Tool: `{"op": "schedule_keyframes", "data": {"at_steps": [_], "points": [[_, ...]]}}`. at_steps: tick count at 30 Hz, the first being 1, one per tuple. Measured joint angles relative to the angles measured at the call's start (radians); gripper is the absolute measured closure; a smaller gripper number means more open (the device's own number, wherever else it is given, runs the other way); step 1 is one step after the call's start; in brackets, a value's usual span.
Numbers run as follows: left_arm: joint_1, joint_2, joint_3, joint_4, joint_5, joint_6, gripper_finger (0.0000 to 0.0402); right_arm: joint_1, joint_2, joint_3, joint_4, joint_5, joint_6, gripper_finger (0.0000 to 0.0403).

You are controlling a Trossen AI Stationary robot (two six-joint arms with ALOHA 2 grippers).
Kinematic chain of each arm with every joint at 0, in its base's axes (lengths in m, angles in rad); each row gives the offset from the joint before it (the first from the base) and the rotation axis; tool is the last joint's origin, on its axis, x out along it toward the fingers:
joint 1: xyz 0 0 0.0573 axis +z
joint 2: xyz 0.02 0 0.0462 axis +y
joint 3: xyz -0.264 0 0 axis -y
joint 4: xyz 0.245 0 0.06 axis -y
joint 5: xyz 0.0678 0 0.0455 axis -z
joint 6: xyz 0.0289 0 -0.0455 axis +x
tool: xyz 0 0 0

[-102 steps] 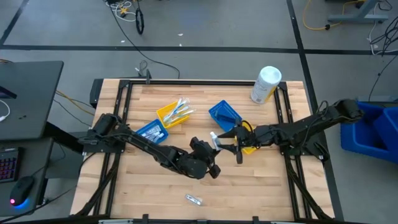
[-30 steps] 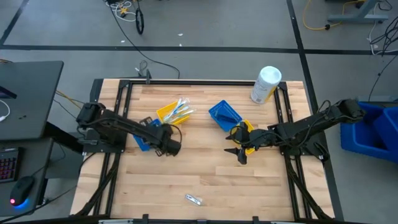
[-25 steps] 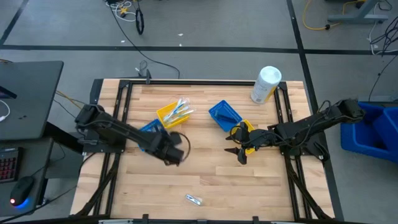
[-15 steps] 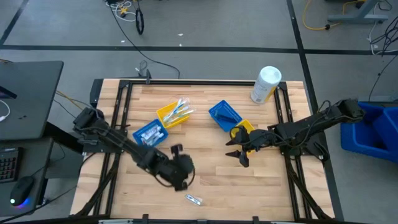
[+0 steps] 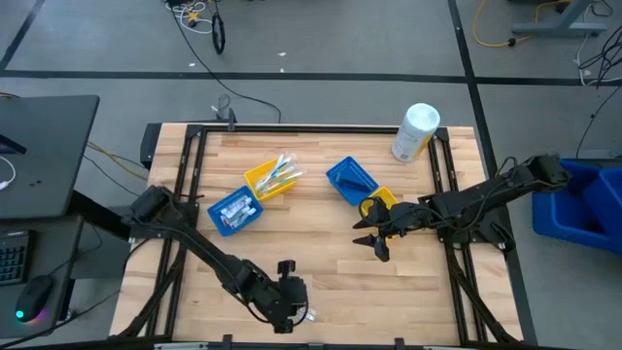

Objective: Pick & Place Travel size toiletries
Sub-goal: Put the nail cutter into the right yellow bin

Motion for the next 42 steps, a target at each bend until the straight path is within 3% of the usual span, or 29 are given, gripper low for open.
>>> {"op": "schedule_keyframes", "data": {"at_steps": [6,12,25,33,39,42], "points": [[0.002,0.049,0.0,-0.004,0.173,0.001,0.0254,0.015,0.0,0.0,0.0,0.0,0.006,0.0185],[0.003,0.089,0.001,-0.003,0.174,0.0,0.0251,0.044,0.0,0.0,0.001,0.0,0.006,0.0184],[0.002,0.159,0.001,-0.035,0.183,0.024,0.0204,0.099,0.012,0.0,0.01,0.002,0.021,0.019],[0.003,0.172,0.004,-0.049,0.165,0.042,0.0256,0.132,0.104,-0.001,0.098,0.018,-0.01,0.0188],[0.024,0.173,0.002,-0.034,0.13,-0.036,0.0334,0.17,0.188,-0.001,0.203,0.066,-0.179,0.019],[0.046,0.175,0.001,-0.02,0.07,-0.105,0.0344,0.185,0.23,-0.001,0.263,0.064,-0.271,0.0196]]}}
